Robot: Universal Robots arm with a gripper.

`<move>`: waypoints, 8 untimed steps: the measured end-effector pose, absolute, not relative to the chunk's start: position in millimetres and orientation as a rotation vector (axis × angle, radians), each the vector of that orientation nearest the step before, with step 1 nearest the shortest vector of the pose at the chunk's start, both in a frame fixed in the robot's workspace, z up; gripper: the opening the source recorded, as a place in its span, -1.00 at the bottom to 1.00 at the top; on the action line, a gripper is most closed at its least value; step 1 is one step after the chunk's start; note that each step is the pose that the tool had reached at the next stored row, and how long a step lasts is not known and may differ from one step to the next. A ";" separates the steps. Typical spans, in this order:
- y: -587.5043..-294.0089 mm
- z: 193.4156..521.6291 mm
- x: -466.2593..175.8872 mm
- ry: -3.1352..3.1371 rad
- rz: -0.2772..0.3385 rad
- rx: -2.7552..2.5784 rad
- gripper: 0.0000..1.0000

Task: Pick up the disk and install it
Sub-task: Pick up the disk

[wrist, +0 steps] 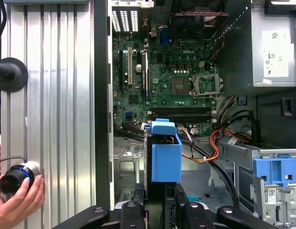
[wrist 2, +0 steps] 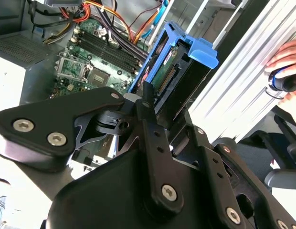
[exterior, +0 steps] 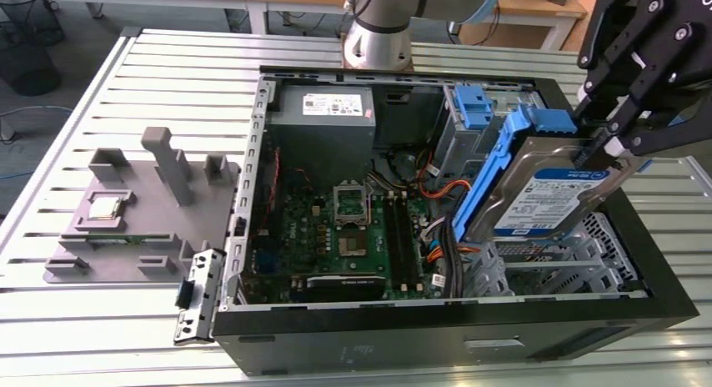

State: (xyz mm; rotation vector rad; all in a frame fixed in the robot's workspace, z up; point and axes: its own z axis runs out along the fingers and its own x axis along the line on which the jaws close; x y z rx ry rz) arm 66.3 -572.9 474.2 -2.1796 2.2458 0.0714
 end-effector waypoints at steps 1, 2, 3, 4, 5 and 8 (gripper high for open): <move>-573.2 474.1 67.1 2.246 0.071 -2.180 -0.31; -573.6 474.1 67.8 2.246 0.071 -2.180 -0.31; -574.1 474.0 68.6 2.246 0.071 -2.179 -0.31; -574.6 474.0 69.3 2.247 0.071 -2.179 -0.31; -575.2 473.9 69.9 2.247 0.070 -2.179 -0.31; -575.7 473.8 70.3 2.247 0.071 -2.179 -0.31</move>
